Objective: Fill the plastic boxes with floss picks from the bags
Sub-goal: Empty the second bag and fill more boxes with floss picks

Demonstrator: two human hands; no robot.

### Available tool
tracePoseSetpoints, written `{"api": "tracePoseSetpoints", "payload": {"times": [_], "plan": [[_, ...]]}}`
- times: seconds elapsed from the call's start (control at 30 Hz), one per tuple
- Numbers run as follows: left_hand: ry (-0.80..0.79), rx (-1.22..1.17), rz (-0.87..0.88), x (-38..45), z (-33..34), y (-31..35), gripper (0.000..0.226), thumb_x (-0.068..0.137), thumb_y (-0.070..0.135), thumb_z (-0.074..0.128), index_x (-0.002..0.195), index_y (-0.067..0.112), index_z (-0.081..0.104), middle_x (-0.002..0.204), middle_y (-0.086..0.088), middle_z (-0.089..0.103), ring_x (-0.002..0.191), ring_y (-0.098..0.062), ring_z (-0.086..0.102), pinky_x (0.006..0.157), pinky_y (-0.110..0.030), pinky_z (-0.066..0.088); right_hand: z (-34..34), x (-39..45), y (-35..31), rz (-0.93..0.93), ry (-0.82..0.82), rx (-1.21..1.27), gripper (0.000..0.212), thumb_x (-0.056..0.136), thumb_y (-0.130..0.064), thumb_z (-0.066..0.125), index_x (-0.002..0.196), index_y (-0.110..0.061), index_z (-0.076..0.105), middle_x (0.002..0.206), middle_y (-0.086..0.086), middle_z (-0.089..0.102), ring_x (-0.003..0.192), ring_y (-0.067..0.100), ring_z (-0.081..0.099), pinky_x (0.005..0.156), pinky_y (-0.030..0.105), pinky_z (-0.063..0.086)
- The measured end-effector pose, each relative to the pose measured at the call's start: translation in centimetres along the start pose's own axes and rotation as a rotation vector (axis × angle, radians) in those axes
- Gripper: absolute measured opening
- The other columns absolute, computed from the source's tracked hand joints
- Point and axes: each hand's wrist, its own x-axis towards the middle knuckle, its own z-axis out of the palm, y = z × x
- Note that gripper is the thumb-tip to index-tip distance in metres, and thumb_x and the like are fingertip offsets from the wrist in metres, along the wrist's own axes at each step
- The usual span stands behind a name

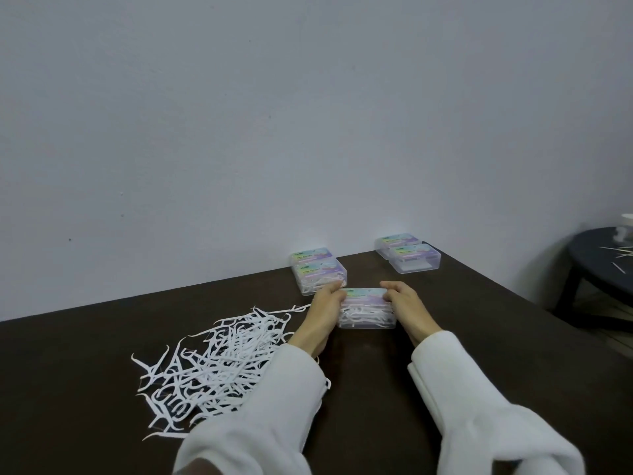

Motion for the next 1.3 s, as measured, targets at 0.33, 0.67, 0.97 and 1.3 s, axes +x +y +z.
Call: {"api": "tracePoseSetpoints", "payload": {"times": [0.33,0.67,0.97,1.3], "plan": [[0.135,0.193,-0.067,0.5,-2.9,1.8,0.022,0.082,0.006,0.07,0.101,0.002,0.06,0.099,-0.016,0.067,0.075,-0.018,0.066,0.061,-0.021,0.056,-0.1,-0.3,-0.3,-0.01,-0.013,0.009,0.035,0.098,-0.01,0.038,0.133,-0.014,0.042,0.133,0.011,0.048,0.099,0.015,0.052,0.085,0.027,0.046],[0.195,0.214,-0.081,-0.4,-2.9,2.9,0.02,0.076,-0.002,0.073,0.081,0.006,0.056,0.092,-0.017,0.068,0.071,-0.02,0.069,0.064,-0.023,0.057,0.0,-0.7,-0.8,-0.016,-0.038,0.039,0.035,0.097,-0.02,0.045,0.131,-0.014,0.042,0.131,0.009,0.049,0.095,0.012,0.051,0.084,0.026,0.044],[0.208,0.281,-0.022,-0.5,-2.8,2.8,0.021,0.08,-0.001,0.07,0.076,0.01,0.052,0.103,-0.016,0.064,0.085,-0.024,0.069,0.08,-0.033,0.058,-0.3,-1.5,-0.5,-0.192,-0.076,-0.216,0.058,0.084,-0.039,0.063,0.132,-0.016,0.042,0.138,0.006,0.045,0.121,0.02,0.047,0.095,0.028,0.04],[0.149,0.255,-0.012,-1.0,-2.9,2.6,0.017,0.091,0.006,0.057,0.109,0.003,0.057,0.106,-0.016,0.067,0.069,-0.012,0.065,0.063,-0.02,0.054,0.0,-2.5,-1.0,-0.417,0.31,-0.525,0.045,0.088,-0.06,0.038,0.105,-0.018,0.043,0.102,0.003,0.06,0.095,0.025,0.059,0.075,0.03,0.036]]}}
